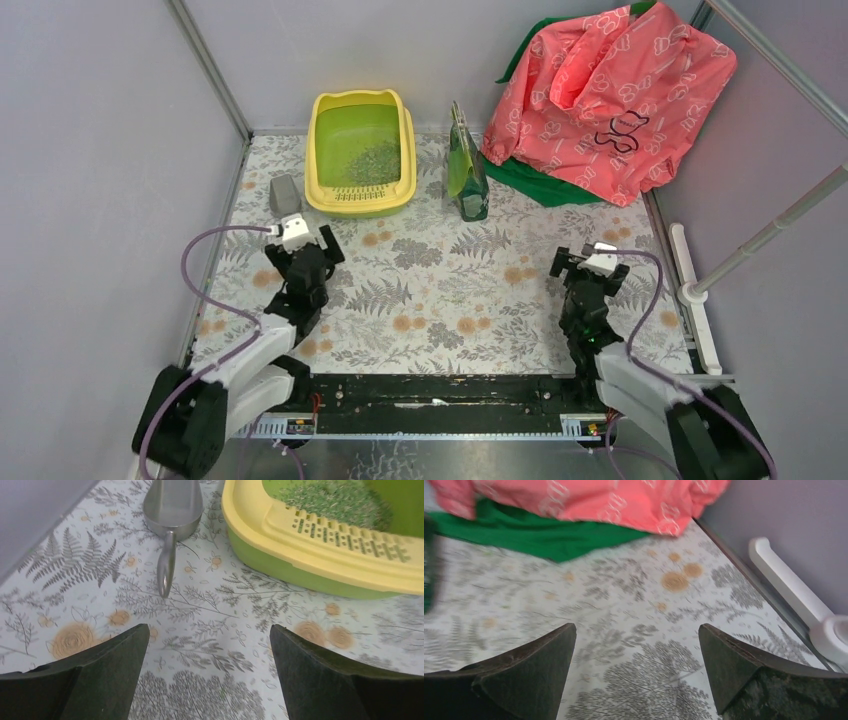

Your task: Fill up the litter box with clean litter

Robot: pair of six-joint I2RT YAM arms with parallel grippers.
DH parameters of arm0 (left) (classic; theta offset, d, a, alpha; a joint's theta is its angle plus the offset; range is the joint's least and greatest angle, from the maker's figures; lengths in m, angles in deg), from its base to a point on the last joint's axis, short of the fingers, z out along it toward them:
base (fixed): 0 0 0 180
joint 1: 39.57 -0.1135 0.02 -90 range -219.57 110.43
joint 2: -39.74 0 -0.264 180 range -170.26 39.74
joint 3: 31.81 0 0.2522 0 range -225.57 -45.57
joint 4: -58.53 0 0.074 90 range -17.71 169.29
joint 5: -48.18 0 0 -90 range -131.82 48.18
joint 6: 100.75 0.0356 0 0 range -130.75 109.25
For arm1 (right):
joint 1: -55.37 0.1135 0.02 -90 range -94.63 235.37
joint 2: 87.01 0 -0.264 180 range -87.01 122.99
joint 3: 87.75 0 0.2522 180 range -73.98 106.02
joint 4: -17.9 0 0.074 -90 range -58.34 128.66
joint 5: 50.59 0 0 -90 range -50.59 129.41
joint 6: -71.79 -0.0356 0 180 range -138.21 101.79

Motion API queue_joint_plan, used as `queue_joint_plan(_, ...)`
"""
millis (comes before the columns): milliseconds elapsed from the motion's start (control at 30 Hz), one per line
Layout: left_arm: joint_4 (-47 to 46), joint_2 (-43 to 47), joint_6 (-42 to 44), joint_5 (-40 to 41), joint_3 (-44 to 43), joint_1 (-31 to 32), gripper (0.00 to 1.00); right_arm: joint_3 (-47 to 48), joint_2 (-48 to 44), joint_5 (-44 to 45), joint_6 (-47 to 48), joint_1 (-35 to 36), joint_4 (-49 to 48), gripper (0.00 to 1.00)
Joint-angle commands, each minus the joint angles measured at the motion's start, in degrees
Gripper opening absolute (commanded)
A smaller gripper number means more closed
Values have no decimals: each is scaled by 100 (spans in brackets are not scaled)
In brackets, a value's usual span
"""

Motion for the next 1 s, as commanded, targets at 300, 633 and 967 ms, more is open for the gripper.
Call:
queue_joint_plan(300, -3475, -2469, 1353, -992, 12, -913, 99, 382, 4019, -533, -226, -1214, -4060, 100)
queue_joint_plan(633, -5319, -3357, 1456, -1479, 341, -1332, 98, 616, 4637, -2239, -168, -1693, -4057, 100)
queue_joint_plan(967, -5286, -3588, 1481, -2467, 265, -1614, 99, 1199, 4757, -2042, -204, -1702, -3074, 100)
